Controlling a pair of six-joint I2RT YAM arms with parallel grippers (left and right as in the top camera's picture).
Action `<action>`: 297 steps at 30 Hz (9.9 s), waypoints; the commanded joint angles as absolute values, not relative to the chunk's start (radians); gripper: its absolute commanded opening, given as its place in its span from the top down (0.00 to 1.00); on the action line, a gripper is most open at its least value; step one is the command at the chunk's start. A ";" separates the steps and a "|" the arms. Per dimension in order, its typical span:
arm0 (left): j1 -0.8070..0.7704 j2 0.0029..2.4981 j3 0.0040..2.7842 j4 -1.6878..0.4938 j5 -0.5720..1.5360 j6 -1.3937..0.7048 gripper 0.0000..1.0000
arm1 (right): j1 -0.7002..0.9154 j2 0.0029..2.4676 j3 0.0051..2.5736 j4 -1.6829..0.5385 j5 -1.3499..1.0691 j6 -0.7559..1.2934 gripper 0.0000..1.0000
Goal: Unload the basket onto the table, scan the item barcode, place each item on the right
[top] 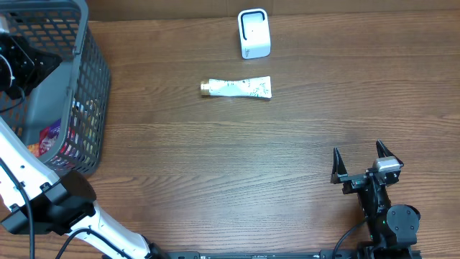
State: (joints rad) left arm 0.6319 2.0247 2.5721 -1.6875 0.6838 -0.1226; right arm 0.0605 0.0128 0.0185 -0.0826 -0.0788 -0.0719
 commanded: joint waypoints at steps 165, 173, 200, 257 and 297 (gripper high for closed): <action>-0.466 2.165 2.454 -1.690 0.884 0.466 0.96 | 0.066 0.003 0.008 -0.077 -0.083 -0.076 0.00; -0.661 2.165 2.185 -1.596 0.656 0.618 0.96 | 0.066 0.003 0.008 -0.077 -0.083 -0.076 0.00; -0.451 2.205 1.729 -1.121 1.349 0.703 0.96 | 0.066 0.003 0.008 -0.077 -0.083 -0.076 0.00; 0.028 1.487 2.261 -1.382 -0.131 -0.387 0.00 | 0.066 0.003 0.008 -0.077 -0.083 -0.076 0.00; 0.723 2.243 2.260 -1.448 -0.089 0.282 0.00 | 0.066 0.003 0.008 -0.077 -0.083 -0.076 0.00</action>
State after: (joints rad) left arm 0.7383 2.2478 2.2520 -1.4666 -0.0872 0.1196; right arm 0.0605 0.0128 0.0185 -0.0822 -0.0788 -0.0715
